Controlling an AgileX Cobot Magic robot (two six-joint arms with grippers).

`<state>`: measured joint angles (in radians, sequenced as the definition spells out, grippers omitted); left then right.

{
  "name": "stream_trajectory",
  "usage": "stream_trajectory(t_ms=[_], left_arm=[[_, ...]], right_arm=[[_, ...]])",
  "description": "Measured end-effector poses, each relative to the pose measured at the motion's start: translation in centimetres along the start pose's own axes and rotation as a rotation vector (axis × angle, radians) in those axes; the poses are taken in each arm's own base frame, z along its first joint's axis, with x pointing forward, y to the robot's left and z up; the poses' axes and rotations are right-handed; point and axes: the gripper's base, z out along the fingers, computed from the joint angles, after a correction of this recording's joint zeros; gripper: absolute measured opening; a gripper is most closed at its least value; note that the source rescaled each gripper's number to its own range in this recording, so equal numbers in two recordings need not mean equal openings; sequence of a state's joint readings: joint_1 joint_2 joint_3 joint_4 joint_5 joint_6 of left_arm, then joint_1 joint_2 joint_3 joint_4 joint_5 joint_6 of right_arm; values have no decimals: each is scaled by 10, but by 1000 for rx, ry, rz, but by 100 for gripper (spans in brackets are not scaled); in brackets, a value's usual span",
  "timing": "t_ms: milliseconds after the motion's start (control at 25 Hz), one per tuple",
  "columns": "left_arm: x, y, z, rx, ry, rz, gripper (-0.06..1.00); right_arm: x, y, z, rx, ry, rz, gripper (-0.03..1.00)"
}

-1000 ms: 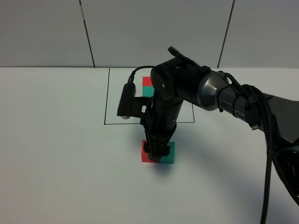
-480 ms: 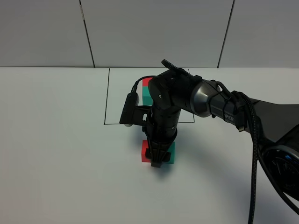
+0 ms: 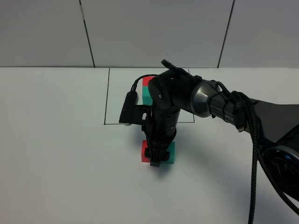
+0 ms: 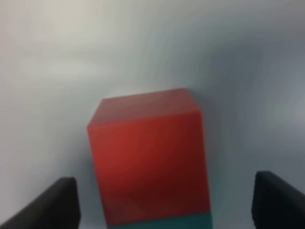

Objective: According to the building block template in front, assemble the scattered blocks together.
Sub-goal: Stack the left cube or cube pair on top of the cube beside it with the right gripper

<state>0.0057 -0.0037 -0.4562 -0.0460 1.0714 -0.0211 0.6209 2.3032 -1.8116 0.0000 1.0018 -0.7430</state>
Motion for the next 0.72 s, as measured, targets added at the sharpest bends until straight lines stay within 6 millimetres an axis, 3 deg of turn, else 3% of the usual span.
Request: stream_trajectory(t_ms=[440, 720], left_arm=[[0, 0, 0, 0, 0, 0, 87], [0, 0, 0, 0, 0, 0, 87]], right_arm=[[3, 3, 24, -40, 43, 0, 97], [3, 3, 27, -47, 45, 0, 94]])
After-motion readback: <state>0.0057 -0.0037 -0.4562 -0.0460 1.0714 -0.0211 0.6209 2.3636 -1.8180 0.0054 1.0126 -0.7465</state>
